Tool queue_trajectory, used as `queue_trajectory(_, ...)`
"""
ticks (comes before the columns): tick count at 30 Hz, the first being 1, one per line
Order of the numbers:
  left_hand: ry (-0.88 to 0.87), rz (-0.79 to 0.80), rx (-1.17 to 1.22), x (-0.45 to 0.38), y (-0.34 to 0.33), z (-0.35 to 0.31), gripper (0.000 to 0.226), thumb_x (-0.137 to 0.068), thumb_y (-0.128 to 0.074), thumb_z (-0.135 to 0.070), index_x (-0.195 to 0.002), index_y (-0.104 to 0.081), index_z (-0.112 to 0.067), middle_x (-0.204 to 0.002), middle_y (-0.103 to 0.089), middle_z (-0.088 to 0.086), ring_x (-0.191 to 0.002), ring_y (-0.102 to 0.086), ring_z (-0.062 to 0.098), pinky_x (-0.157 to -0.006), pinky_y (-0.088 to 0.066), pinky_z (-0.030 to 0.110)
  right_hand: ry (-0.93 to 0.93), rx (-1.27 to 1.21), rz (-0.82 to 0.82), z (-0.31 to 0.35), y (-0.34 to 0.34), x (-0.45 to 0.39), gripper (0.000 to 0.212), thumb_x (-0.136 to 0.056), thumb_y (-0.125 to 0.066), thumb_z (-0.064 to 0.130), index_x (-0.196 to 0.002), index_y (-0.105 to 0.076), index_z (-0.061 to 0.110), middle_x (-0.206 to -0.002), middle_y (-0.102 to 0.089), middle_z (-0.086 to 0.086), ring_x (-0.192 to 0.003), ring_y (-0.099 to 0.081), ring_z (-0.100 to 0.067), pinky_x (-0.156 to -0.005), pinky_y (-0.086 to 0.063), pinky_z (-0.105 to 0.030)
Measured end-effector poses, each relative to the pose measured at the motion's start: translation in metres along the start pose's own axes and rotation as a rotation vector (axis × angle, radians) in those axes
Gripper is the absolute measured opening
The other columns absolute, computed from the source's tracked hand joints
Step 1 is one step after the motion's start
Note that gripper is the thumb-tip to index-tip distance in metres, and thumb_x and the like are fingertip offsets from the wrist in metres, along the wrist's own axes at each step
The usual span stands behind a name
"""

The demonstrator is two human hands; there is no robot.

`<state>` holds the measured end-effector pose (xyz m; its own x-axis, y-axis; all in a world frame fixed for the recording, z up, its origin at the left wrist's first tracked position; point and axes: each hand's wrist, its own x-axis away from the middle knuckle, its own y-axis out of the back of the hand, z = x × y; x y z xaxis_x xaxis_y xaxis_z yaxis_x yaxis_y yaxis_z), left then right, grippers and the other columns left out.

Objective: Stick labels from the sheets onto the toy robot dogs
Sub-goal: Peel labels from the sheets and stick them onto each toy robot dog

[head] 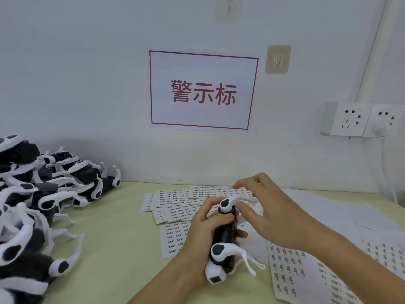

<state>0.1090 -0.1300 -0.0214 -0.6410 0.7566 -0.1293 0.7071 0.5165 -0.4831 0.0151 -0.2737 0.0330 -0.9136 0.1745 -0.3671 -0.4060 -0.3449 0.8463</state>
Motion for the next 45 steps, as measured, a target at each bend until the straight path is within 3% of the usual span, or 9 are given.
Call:
queue_trajectory(9,-0.026,0.056,-0.026,0.001,-0.001,0.000,0.023,-0.075,-0.066,-0.011,-0.097,-0.064,-0.018,-0.088,-0.068,0.017,-0.066,-0.065,0.034,-0.054,-0.051,0.033,0.011,-0.194,0.115,0.003,0.001,-0.003,0.023,-0.103,-0.042,0.027,-0.105,-0.061,0.041,-0.101,-0.069,0.012,-0.089,-0.066,-0.013,-0.084,-0.053,-0.040)
queue_trajectory(16,0.003,0.091,-0.026,0.003,-0.001,-0.001,0.026,-0.074,-0.065,-0.007,-0.099,-0.062,-0.015,-0.092,-0.064,0.018,-0.071,-0.064,0.036,-0.052,-0.051,0.033,-0.021,-0.298,0.074,0.003,0.000,-0.003,0.026,-0.105,-0.041,0.031,-0.098,-0.066,0.035,-0.090,-0.067,0.019,-0.071,-0.059,0.006,-0.059,-0.041,-0.008)
queue_trajectory(21,0.035,0.137,-0.001,0.004,0.000,0.000,0.037,-0.069,-0.056,-0.006,-0.102,-0.066,-0.020,-0.098,-0.066,0.020,-0.078,-0.064,0.038,-0.056,-0.052,0.034,-0.106,-0.266,0.008,0.001,-0.001,-0.004,0.016,-0.101,-0.046,0.037,-0.090,-0.057,0.033,-0.084,-0.068,0.006,-0.062,-0.055,-0.004,-0.061,-0.053,-0.031)
queue_trajectory(25,0.068,0.142,0.080,0.003,0.001,0.001,0.056,-0.069,-0.057,-0.004,-0.121,-0.058,-0.023,-0.102,-0.069,0.026,-0.082,-0.066,0.042,-0.061,-0.057,0.041,-0.178,-0.321,0.014,0.004,0.000,-0.003,0.018,-0.102,-0.047,0.034,-0.086,-0.053,0.026,-0.075,-0.064,0.014,-0.056,-0.053,-0.008,-0.063,-0.057,-0.046)
queue_trajectory(28,0.100,0.088,0.155,0.003,0.000,0.000,0.067,-0.064,-0.068,0.000,-0.127,-0.055,-0.017,-0.110,-0.068,0.030,-0.086,-0.067,0.041,-0.071,-0.054,0.042,-0.258,-0.350,-0.032,0.005,0.006,-0.005,0.019,-0.102,-0.045,0.031,-0.088,-0.052,0.021,-0.091,-0.067,-0.002,-0.061,-0.057,-0.019,-0.062,-0.059,-0.048)
queue_trajectory(30,0.080,0.003,0.152,0.004,-0.001,-0.001,0.060,-0.064,-0.073,-0.019,-0.122,-0.060,-0.012,-0.110,-0.068,0.029,-0.085,-0.066,0.035,-0.072,-0.047,0.038,-0.308,-0.369,-0.090,0.004,0.008,-0.006,0.018,-0.103,-0.043,0.029,-0.090,-0.051,0.019,-0.093,-0.068,0.002,-0.064,-0.057,-0.018,-0.062,-0.059,-0.044)
queue_trajectory(34,-0.003,-0.133,0.183,0.000,-0.002,0.000,0.039,-0.076,-0.067,-0.032,-0.109,-0.063,-0.012,-0.102,-0.070,0.020,-0.083,-0.066,0.032,-0.073,-0.050,0.042,-0.423,-0.420,-0.235,0.001,0.006,-0.008,0.018,-0.103,-0.040,0.027,-0.096,-0.051,0.014,-0.102,-0.059,-0.001,-0.070,-0.058,-0.020,-0.066,-0.060,-0.048)
queue_trajectory(37,-0.010,-0.222,0.190,-0.002,-0.002,0.004,0.045,-0.090,-0.060,-0.035,-0.124,-0.054,-0.006,-0.104,-0.068,0.017,-0.079,-0.065,0.029,-0.065,-0.056,0.041,-0.486,-0.549,-0.265,0.000,0.003,-0.011,0.017,-0.103,-0.043,0.026,-0.099,-0.050,0.011,-0.106,-0.052,-0.005,-0.090,-0.064,-0.027,-0.066,-0.062,-0.044)
queue_trajectory(45,0.002,-0.424,0.250,-0.004,-0.001,0.005,0.035,-0.103,-0.043,-0.027,-0.126,-0.052,-0.002,-0.122,-0.061,0.028,-0.086,-0.061,0.033,-0.057,-0.056,0.039,-0.481,-0.796,0.192,-0.017,0.015,-0.012,0.015,-0.098,-0.057,0.020,-0.090,-0.052,0.008,-0.100,-0.054,-0.009,-0.090,-0.059,-0.025,-0.084,-0.060,-0.046)
